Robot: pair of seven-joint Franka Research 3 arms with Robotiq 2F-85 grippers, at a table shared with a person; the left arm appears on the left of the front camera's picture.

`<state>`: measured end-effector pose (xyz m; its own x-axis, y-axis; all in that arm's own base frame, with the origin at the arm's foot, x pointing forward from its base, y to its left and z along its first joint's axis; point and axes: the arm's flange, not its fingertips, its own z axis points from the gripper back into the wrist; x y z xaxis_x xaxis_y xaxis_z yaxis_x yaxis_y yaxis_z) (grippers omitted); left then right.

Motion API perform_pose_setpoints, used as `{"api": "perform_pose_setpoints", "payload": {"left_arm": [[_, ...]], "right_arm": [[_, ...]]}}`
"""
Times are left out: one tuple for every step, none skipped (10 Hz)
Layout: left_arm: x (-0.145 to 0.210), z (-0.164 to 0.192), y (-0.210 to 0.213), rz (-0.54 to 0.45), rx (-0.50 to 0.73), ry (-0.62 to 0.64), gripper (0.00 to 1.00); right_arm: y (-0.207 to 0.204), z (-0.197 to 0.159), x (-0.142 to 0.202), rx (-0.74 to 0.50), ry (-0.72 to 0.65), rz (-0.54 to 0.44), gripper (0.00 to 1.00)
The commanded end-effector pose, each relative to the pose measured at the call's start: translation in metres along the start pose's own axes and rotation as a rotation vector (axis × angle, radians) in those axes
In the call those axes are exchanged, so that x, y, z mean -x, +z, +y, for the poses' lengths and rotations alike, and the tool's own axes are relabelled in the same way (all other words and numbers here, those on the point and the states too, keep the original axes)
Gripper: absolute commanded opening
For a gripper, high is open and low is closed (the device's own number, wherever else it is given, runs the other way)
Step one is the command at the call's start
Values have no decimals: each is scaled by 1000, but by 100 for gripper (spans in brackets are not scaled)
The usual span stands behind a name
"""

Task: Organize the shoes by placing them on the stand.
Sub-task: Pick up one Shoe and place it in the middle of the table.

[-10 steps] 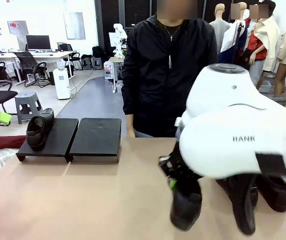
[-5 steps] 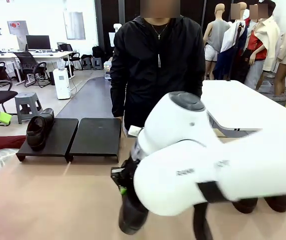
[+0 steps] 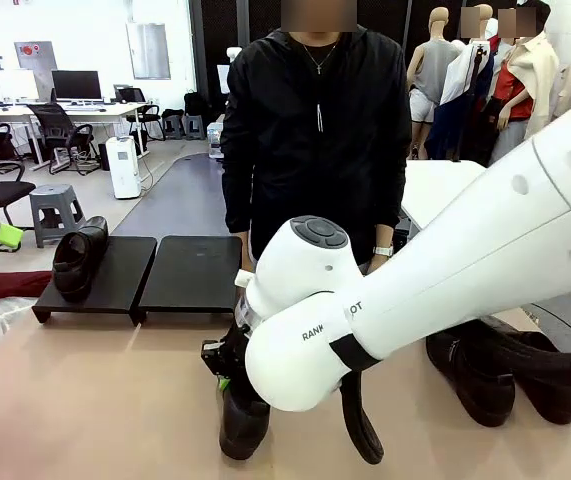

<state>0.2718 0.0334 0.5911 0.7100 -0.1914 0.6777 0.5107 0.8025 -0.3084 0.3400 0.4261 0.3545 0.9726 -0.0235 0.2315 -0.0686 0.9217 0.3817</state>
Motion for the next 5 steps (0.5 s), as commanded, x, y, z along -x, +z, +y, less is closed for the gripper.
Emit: {"api": "perform_pose_setpoints", "payload": {"left_arm": [[1, 1, -1, -13, 17, -8, 94], [1, 1, -1, -13, 17, -8, 94], [1, 1, -1, -13, 17, -8, 94], [1, 1, -1, -13, 17, -8, 94], [1, 1, -1, -13, 17, -8, 94]], "right_arm": [[-3, 21, 0, -15, -51, -11, 0], [-5, 20, 0, -7, -42, -9, 59], [-5, 20, 2, -27, -35, 13, 100], [0, 19, 3, -67, -32, 25, 100], [11, 14, -2, -80, -48, 7, 100]]}}
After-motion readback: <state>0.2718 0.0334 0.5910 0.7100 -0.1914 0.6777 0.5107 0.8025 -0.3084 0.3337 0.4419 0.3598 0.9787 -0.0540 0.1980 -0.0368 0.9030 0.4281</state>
